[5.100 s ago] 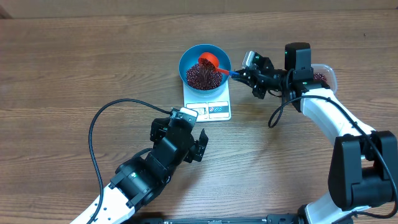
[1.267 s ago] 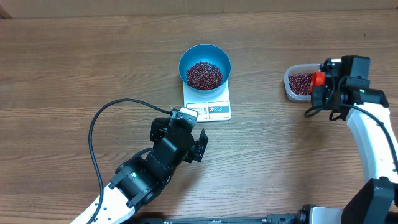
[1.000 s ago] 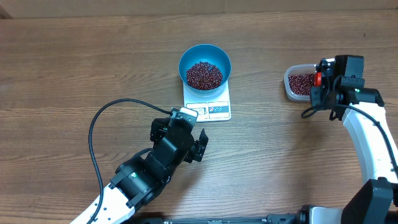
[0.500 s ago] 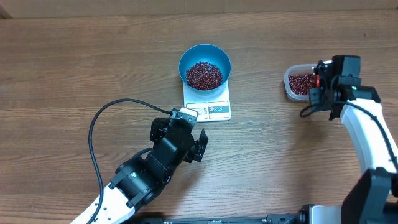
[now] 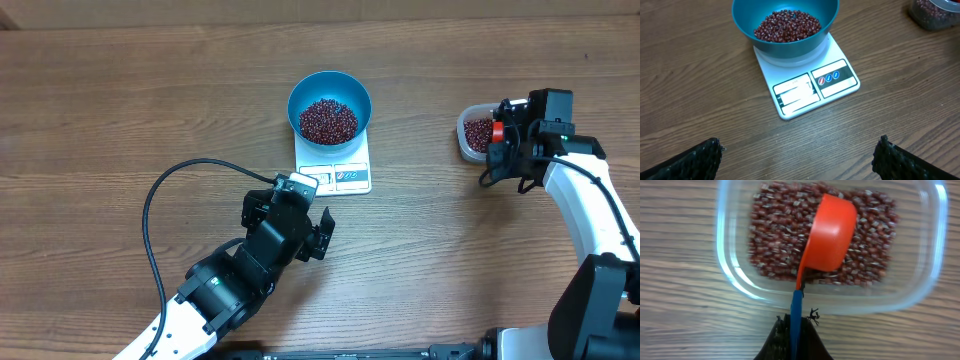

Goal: Scoop item into bowl and weigh 150g on scale
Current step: 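Lower the scoop into the bean tub with the right gripper, then drag the red scoop through the beans with the right gripper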

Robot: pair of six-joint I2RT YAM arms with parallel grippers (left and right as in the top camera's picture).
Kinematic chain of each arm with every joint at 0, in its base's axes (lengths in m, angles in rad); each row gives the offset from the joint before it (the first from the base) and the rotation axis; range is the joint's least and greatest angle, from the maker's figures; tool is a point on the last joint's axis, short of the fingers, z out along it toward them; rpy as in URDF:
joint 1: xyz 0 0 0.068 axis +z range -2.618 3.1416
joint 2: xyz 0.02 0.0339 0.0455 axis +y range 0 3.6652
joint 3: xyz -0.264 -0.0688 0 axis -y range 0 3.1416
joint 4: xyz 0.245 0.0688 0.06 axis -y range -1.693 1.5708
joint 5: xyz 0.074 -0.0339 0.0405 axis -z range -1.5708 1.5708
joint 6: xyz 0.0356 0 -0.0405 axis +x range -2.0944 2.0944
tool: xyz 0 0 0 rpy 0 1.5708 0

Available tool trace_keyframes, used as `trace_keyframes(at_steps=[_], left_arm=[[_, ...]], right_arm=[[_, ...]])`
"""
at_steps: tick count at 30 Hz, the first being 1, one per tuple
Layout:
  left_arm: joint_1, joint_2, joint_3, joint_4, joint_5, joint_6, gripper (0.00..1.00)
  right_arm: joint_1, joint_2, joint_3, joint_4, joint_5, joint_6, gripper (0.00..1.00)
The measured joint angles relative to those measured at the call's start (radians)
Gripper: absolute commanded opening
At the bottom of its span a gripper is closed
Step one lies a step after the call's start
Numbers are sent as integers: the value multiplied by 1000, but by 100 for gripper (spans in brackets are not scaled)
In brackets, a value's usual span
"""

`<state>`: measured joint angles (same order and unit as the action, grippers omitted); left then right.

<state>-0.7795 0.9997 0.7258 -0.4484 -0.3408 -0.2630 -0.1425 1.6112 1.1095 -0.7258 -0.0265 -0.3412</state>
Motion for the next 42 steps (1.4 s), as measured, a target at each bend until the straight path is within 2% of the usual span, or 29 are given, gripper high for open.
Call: trace_keyframes(at_steps=[7,17,30,42], left_arm=[[0,0,0,0,0,0,99],[0,0,0,0,0,0,100],[0,0,0,0,0,0,100],[0,0,0,0,0,0,100]], right_arm=[[-1,1,0,-4,-134,0,4],[-4,2,0,0,-182,11,4],[-31,6,0,11,-226,108,4],[-92,13,0,22,-308,282,4]])
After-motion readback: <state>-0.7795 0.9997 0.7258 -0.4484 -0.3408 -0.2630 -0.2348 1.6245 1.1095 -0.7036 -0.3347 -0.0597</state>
